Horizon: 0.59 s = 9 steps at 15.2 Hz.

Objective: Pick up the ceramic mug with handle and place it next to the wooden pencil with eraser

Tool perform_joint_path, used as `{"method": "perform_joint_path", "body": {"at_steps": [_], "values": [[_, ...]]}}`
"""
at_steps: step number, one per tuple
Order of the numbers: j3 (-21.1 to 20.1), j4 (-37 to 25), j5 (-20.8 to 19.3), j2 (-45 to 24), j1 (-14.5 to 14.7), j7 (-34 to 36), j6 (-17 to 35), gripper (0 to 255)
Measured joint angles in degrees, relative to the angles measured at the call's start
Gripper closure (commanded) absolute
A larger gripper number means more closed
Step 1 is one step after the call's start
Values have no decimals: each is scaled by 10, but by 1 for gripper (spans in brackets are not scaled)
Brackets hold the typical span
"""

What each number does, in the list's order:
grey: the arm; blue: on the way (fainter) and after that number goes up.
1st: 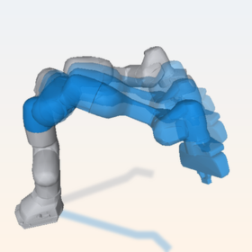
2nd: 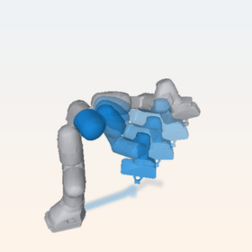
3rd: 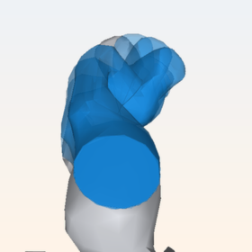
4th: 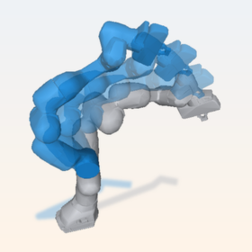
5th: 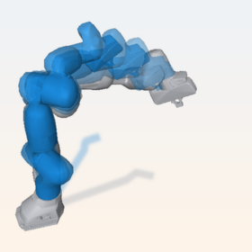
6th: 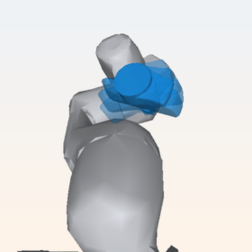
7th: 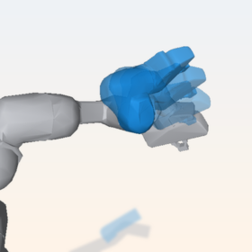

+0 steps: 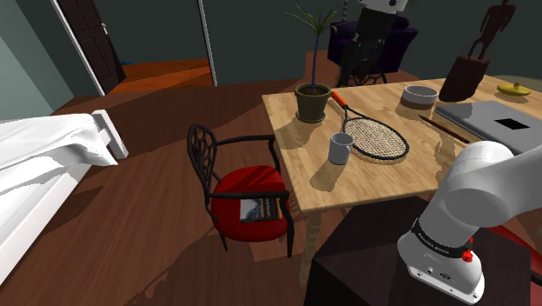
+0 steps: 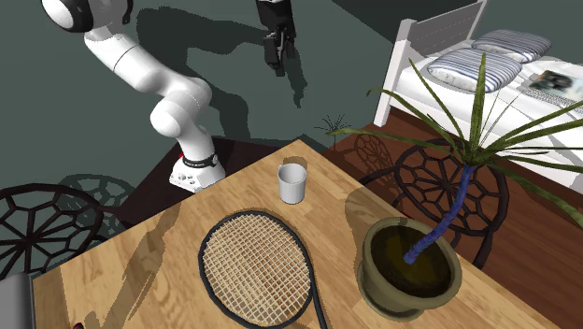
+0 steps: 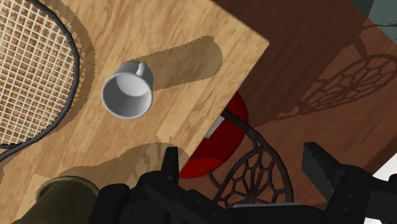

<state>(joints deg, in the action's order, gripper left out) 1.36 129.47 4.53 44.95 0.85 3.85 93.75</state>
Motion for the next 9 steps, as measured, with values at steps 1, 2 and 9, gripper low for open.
{"method": "perform_joint_path", "body": {"at_steps": [1,2,9], "values": [[0,0,0,0,0,0,0,0],[4,4,-2,-2,-1,-5,5,0],[52,98,-30,-12,-11,-74,91,0]]}}
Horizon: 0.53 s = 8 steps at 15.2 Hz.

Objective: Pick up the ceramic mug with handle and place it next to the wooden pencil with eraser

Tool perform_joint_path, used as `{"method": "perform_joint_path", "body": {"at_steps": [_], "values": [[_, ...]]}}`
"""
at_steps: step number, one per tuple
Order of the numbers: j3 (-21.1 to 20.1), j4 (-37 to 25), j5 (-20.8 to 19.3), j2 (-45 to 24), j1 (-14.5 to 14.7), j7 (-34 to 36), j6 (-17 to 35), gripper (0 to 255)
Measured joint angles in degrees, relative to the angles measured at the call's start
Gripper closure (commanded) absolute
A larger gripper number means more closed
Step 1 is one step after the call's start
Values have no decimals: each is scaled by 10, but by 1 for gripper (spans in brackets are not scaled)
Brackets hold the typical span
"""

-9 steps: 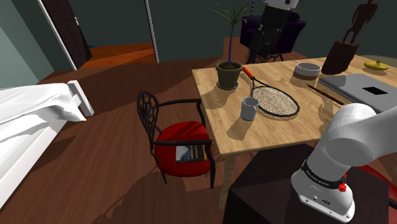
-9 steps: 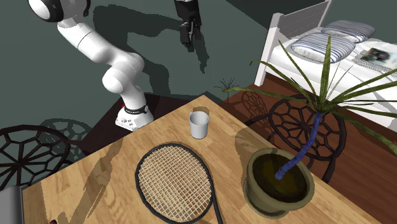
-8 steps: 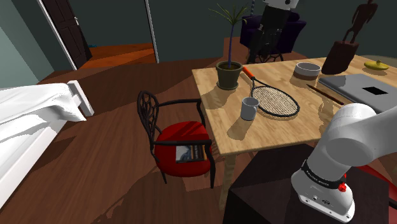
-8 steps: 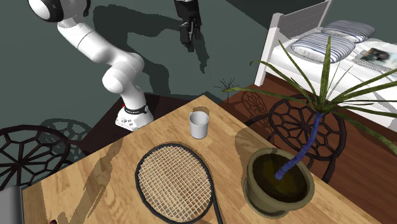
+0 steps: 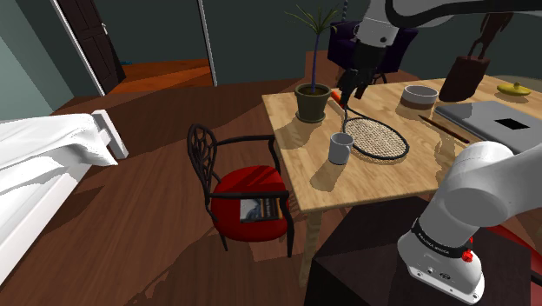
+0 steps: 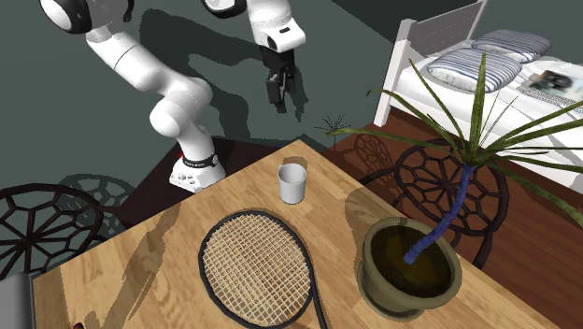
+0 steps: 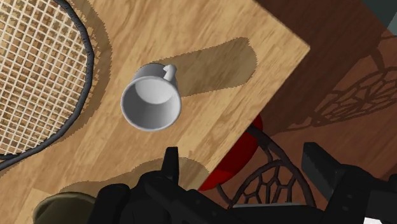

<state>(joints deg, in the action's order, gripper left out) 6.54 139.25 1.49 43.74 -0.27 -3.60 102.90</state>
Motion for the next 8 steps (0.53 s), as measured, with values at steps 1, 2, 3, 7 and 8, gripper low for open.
{"method": "perform_joint_path", "body": {"at_steps": [1,2,3,7,8], "values": [[9,13,-6,1,-3,-13,9,0],[17,23,-10,-10,-4,-23,27,0],[28,31,-15,-21,-7,-36,44,0],[61,59,-30,-64,-12,-79,106,0],[70,65,-34,-73,-15,-91,120,0]]}}
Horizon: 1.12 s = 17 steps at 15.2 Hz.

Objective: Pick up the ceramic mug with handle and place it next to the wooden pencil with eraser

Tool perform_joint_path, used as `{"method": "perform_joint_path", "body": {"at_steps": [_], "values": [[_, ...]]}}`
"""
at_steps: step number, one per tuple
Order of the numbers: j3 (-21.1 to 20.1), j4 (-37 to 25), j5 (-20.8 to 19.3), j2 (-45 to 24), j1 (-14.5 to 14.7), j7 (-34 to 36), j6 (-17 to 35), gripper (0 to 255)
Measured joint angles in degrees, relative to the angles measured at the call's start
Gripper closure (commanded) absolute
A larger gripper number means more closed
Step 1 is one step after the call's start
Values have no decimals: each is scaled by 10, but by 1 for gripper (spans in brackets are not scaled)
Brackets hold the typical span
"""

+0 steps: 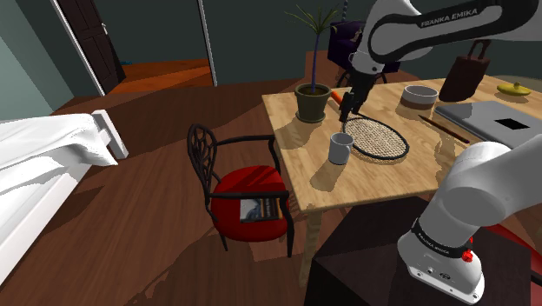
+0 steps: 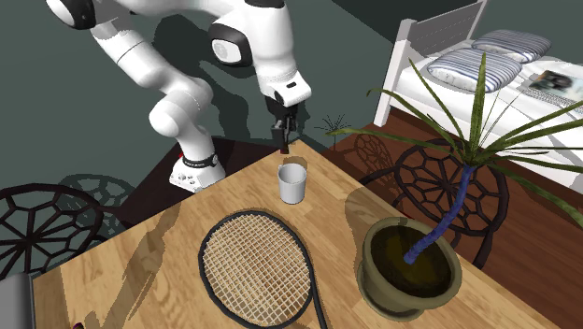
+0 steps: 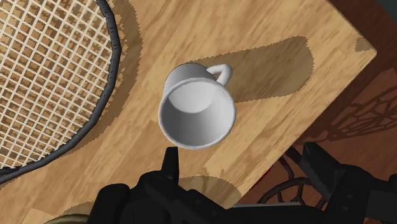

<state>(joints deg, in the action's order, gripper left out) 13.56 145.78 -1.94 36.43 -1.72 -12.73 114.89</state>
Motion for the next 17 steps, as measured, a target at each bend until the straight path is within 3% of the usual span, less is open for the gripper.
{"method": "perform_joint_path", "body": {"at_steps": [9,17], "values": [[77,31,-12,-126,-5,-102,139,0],[90,57,1,-172,5,-118,209,0]]}}
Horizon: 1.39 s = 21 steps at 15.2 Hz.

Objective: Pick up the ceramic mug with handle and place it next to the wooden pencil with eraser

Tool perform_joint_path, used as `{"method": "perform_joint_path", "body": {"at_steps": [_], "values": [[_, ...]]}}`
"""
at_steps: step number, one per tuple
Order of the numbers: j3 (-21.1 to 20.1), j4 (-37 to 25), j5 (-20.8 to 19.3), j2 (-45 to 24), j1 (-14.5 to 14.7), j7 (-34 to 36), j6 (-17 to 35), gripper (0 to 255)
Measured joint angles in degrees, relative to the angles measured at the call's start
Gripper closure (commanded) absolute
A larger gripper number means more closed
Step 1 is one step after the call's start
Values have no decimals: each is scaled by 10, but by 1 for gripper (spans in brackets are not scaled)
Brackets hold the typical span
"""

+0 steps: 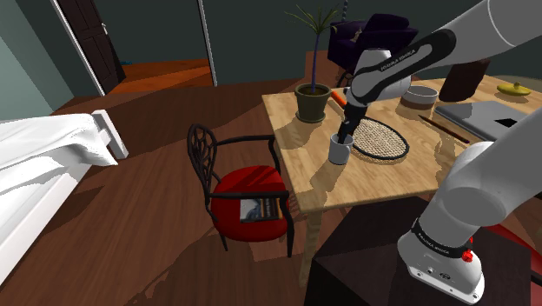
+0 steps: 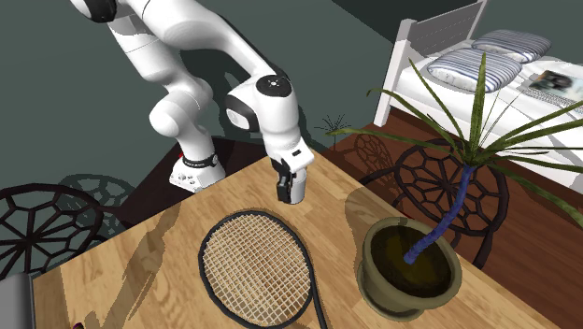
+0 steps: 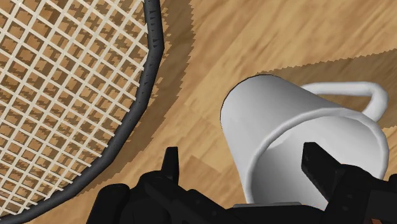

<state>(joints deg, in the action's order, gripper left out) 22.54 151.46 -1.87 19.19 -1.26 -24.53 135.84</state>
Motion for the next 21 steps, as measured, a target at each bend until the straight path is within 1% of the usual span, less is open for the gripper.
{"method": "perform_joint_path", "body": {"at_steps": [5,6,16,21], "values": [[0,1,1,-2,1,0,3,0],[0,1,1,-2,1,0,3,255],[0,1,1,-2,1,0,3,255],[-6,-12,-7,23,-4,8,-33,255]]}}
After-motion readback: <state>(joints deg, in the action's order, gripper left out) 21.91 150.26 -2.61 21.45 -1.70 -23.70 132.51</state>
